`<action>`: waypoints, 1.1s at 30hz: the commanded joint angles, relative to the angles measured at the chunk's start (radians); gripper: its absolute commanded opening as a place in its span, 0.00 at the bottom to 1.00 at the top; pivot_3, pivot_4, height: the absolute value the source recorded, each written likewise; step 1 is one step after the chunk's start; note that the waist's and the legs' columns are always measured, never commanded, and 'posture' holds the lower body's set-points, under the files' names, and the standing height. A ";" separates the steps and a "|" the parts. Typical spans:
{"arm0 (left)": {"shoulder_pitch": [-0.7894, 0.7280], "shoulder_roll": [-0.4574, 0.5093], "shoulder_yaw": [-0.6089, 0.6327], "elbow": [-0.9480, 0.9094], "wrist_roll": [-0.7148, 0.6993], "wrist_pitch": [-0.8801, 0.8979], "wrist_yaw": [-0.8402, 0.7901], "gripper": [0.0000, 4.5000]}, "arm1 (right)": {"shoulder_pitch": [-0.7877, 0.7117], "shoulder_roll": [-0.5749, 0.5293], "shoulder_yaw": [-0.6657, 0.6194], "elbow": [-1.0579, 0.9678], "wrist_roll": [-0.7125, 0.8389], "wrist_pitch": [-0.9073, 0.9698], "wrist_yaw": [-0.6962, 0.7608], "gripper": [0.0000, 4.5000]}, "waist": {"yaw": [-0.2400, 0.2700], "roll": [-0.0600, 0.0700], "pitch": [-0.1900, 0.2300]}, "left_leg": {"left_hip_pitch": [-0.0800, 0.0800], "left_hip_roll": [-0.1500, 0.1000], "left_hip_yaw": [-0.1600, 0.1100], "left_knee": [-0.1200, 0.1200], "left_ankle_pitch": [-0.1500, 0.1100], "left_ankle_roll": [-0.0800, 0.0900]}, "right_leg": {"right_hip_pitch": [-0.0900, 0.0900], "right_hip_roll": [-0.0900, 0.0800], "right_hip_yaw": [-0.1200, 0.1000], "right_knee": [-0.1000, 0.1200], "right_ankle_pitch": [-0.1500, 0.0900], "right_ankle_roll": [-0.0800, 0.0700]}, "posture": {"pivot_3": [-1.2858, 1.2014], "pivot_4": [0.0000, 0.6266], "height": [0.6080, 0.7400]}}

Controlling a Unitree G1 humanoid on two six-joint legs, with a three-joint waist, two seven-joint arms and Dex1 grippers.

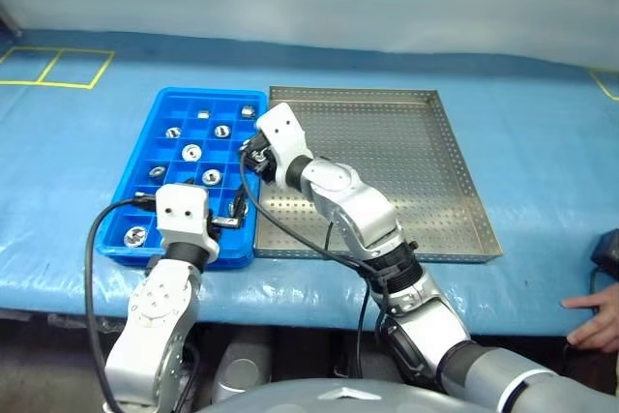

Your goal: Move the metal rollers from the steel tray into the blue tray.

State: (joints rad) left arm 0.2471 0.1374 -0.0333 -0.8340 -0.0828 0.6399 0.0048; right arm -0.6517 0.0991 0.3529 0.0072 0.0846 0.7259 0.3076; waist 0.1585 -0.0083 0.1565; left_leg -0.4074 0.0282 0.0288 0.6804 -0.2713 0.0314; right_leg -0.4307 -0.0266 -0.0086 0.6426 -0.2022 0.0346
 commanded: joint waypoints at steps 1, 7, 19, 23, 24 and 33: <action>0.073 -0.011 0.019 -0.090 0.029 -0.023 0.026 1.00 | -0.009 0.032 0.038 -0.001 0.007 -0.053 0.034 0.42 | 0.027 0.000 0.000 | 0.000 0.000 -0.001 0.000 0.000 0.000 | 0.000 0.000 -0.001 0.000 0.000 0.000 | 0.74 0.24 1.00; 0.217 -0.022 0.009 -0.111 0.022 -0.087 0.002 1.00 | 0.055 0.030 0.085 -0.011 0.011 -0.050 0.071 0.42 | 0.110 0.000 0.000 | -0.003 0.001 -0.003 0.000 0.000 -0.001 | -0.002 0.000 -0.005 0.000 -0.004 -0.005 | 0.75 0.24 1.00; 0.238 -0.008 -0.024 -0.061 -0.024 -0.163 -0.083 1.00 | 0.202 0.034 0.091 -0.005 0.015 -0.026 0.063 0.58 | 0.205 -0.001 -0.001 | -0.008 0.000 -0.002 0.001 0.000 -0.002 | -0.012 0.001 -0.007 0.000 -0.005 -0.005 | 0.72 0.24 1.00; 0.222 0.001 -0.037 -0.054 -0.030 -0.162 -0.105 1.00 | 0.200 0.020 0.076 -0.047 0.021 -0.016 0.070 0.86 | 0.209 -0.001 -0.002 | -0.008 0.000 -0.002 0.001 0.000 -0.002 | -0.012 0.001 -0.007 0.001 -0.005 -0.006 | 0.71 0.24 1.00; 0.217 0.005 -0.039 -0.052 -0.030 -0.162 -0.112 1.00 | 0.197 0.012 0.071 -0.069 0.024 -0.008 0.076 0.93 | 0.211 -0.001 -0.002 | -0.008 0.000 -0.001 0.002 0.000 -0.002 | -0.012 0.001 -0.007 0.000 -0.005 -0.006 | 0.71 0.24 1.00; 0.172 0.069 -0.044 -0.048 -0.109 -0.128 -0.212 1.00 | 0.234 -0.152 0.020 -0.343 0.114 0.084 0.187 0.99 | 0.195 -0.001 -0.002 | -0.009 -0.001 -0.001 0.002 0.000 -0.002 | -0.009 0.001 -0.008 0.001 -0.005 -0.006 | 0.68 0.24 1.00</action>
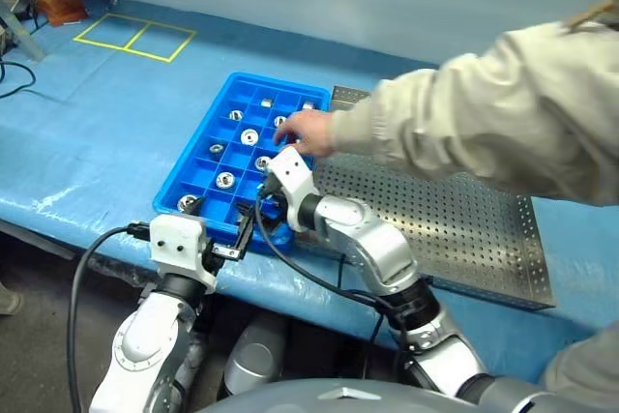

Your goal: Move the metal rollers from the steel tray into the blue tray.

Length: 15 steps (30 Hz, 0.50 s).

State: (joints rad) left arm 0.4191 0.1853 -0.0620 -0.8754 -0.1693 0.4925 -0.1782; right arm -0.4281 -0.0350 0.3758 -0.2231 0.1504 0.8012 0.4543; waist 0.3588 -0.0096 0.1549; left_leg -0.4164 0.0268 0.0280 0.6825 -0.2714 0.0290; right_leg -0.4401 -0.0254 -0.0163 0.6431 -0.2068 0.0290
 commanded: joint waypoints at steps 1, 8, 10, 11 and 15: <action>-0.005 0.028 -0.020 -0.005 -0.028 0.024 -0.035 1.00 | 0.021 -0.037 -0.001 -0.129 0.048 0.018 0.042 0.99 | -0.010 0.000 0.000 | 0.000 0.000 0.000 0.000 0.000 0.000 | 0.001 0.000 0.000 0.000 0.000 0.000 | 0.67 0.24 1.00; -0.032 0.053 -0.053 0.002 -0.042 0.065 -0.048 1.00 | 0.071 -0.066 -0.002 -0.169 0.043 0.061 0.004 0.99 | -0.058 0.000 0.000 | 0.000 0.001 0.000 0.000 0.000 0.000 | 0.001 0.001 0.000 0.001 0.000 0.001 | 0.67 0.24 1.00; -0.037 0.062 -0.057 0.001 -0.050 0.076 -0.055 1.00 | 0.077 -0.064 -0.006 -0.168 0.038 0.065 -0.013 0.99 | -0.071 0.000 0.000 | 0.001 0.001 -0.001 0.000 0.000 0.000 | 0.002 0.001 0.000 0.001 0.000 0.000 | 0.66 0.24 1.00; -0.039 0.067 -0.059 0.000 -0.054 0.082 -0.059 1.00 | 0.079 -0.063 -0.008 -0.166 0.037 0.067 -0.020 0.99 | -0.078 0.000 0.000 | 0.001 0.001 -0.001 0.000 0.000 0.000 | 0.002 0.001 0.000 0.001 0.000 0.000 | 0.66 0.24 1.00; -0.044 0.082 -0.067 -0.003 -0.061 0.098 -0.065 1.00 | 0.083 -0.067 -0.008 -0.162 0.027 0.072 -0.042 0.99 | -0.102 0.000 0.000 | 0.002 0.000 -0.002 0.000 0.000 0.000 | 0.004 0.001 0.000 0.001 0.000 -0.001 | 0.66 0.24 1.00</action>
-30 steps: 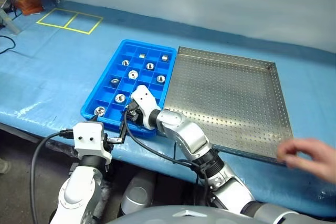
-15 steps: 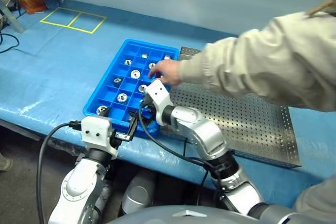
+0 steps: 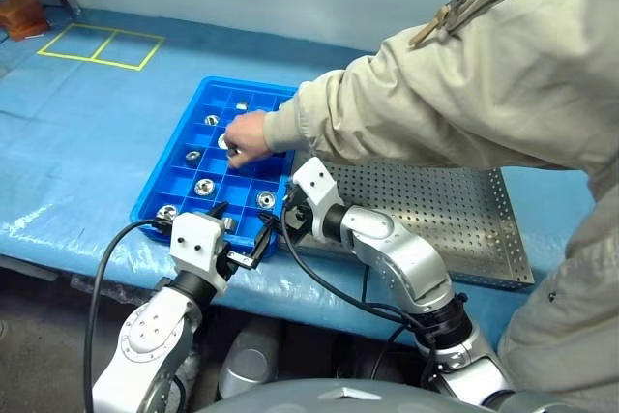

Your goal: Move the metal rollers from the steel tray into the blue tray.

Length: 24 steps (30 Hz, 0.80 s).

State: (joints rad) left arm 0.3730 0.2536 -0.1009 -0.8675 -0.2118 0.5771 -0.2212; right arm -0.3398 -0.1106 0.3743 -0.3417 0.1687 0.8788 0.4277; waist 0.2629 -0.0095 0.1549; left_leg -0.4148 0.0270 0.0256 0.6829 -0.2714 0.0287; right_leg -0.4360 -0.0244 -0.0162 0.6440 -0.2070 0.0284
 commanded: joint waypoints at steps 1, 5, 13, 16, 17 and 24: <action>0.001 0.016 -0.030 -0.012 -0.021 0.015 -0.021 1.00 | -0.003 0.008 -0.006 -0.044 0.009 -0.003 -0.018 0.99 | -0.014 0.000 0.000 | 0.000 0.000 0.000 0.000 0.000 0.000 | 0.000 0.000 0.000 0.000 0.000 0.000 | 0.66 0.24 1.00; -0.002 0.019 -0.041 -0.010 -0.024 0.016 -0.020 1.00 | 0.005 0.002 -0.002 -0.052 0.011 0.004 -0.026 0.99 | -0.036 0.000 0.000 | 0.001 0.000 0.000 0.000 0.000 0.000 | 0.001 0.000 0.000 0.000 0.000 -0.001 | 0.66 0.24 1.00; -0.017 0.026 -0.054 -0.001 -0.032 0.013 -0.030 1.00 | 0.024 -0.005 0.007 -0.077 0.015 0.020 -0.037 0.99 | -0.088 0.000 0.000 | 0.003 0.001 -0.002 0.000 0.000 0.000 | 0.004 0.000 0.000 0.000 -0.001 -0.002 | 0.65 0.24 1.00; -0.021 0.028 -0.057 0.002 -0.033 0.014 -0.032 1.00 | 0.029 -0.006 0.008 -0.084 0.015 0.023 -0.040 0.99 | -0.107 0.000 0.000 | 0.004 0.001 -0.002 0.000 0.000 0.000 | 0.004 -0.001 0.000 0.000 -0.001 -0.002 | 0.65 0.24 1.00; -0.023 0.029 -0.058 0.002 -0.034 0.014 -0.033 1.00 | 0.030 -0.006 0.009 -0.086 0.015 0.024 -0.042 0.99 | -0.113 0.000 0.000 | 0.004 0.001 -0.002 0.000 0.000 0.000 | 0.004 -0.001 0.000 0.000 -0.001 -0.002 | 0.64 0.24 1.00; -0.043 0.033 -0.065 0.011 -0.044 0.019 -0.039 1.00 | 0.039 -0.006 0.011 -0.097 0.018 0.028 -0.052 0.99 | -0.134 0.000 0.000 | 0.004 0.001 -0.002 0.000 0.000 0.000 | 0.004 -0.001 0.000 0.000 -0.001 -0.002 | 0.64 0.24 1.00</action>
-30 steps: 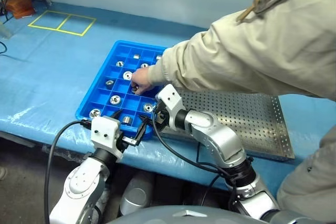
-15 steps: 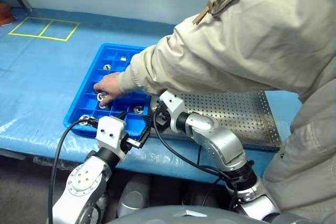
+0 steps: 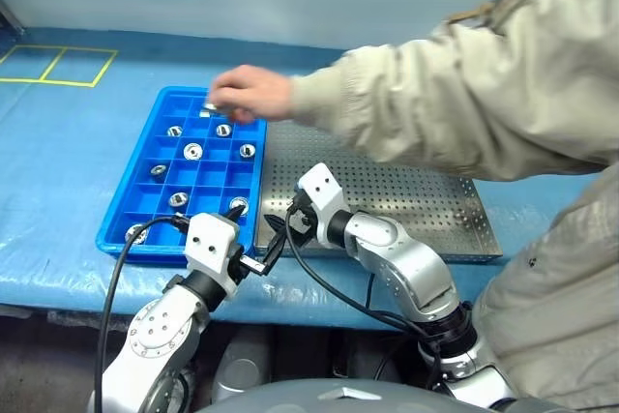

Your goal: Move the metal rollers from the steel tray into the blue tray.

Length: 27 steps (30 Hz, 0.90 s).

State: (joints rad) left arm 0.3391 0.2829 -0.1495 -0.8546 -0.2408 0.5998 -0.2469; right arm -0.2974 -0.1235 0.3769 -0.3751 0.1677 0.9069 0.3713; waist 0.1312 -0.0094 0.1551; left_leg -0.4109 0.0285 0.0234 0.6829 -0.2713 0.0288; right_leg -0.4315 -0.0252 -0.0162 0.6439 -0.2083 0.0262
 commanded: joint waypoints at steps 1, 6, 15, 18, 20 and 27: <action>-0.012 0.004 -0.018 -0.001 -0.015 -0.002 -0.013 1.00 | -0.002 0.006 0.009 -0.065 0.019 0.000 0.003 0.99 | -0.004 0.000 0.000 | 0.000 0.000 0.000 0.000 0.000 0.000 | 0.000 0.000 0.000 0.000 0.000 0.000 | 0.64 0.24 1.00; -0.016 0.007 -0.022 -0.004 -0.016 0.002 -0.013 1.00 | 0.002 0.006 0.009 -0.070 0.020 0.002 -0.001 0.99 | -0.007 0.000 0.000 | 0.000 0.000 0.000 0.000 0.000 0.000 | 0.000 0.000 0.000 0.000 0.000 0.000 | 0.64 0.24 1.00; -0.018 0.020 -0.013 -0.007 -0.012 0.008 -0.006 1.00 | 0.002 0.006 0.012 -0.067 0.017 0.002 -0.002 0.99 | -0.007 0.000 0.000 | 0.000 0.001 0.000 0.000 0.000 0.000 | 0.000 -0.001 0.000 0.000 0.000 0.000 | 0.64 0.24 1.00; -0.019 0.021 -0.016 -0.007 -0.012 0.007 -0.007 1.00 | 0.001 0.004 0.015 -0.065 0.017 0.000 0.000 0.99 | -0.007 0.000 0.000 | 0.000 0.001 0.000 0.000 0.000 0.000 | 0.000 -0.001 0.000 0.000 0.000 0.000 | 0.64 0.24 1.00; -0.019 0.023 -0.018 -0.007 -0.012 0.007 -0.009 1.00 | 0.001 0.004 0.015 -0.064 0.017 0.000 0.001 0.99 | -0.007 0.000 0.000 | 0.000 0.001 0.000 0.000 0.000 0.000 | 0.000 -0.001 0.000 0.000 0.000 0.000 | 0.64 0.24 1.00; -0.019 0.026 -0.021 -0.007 -0.012 0.007 -0.008 1.00 | -0.003 0.002 0.019 -0.060 0.016 -0.002 0.002 0.99 | -0.006 0.000 0.000 | 0.000 0.001 0.000 0.000 0.000 0.000 | 0.000 -0.001 0.000 0.000 0.000 0.000 | 0.64 0.24 1.00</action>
State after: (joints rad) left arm 0.3274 0.3070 -0.1566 -0.8527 -0.2463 0.6054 -0.2498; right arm -0.2898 -0.1314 0.3812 -0.3939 0.1669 0.9248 0.3635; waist 0.1250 -0.0094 0.1551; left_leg -0.4106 0.0293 0.0234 0.6830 -0.2712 0.0288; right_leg -0.4312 -0.0258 -0.0159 0.6440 -0.2083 0.0262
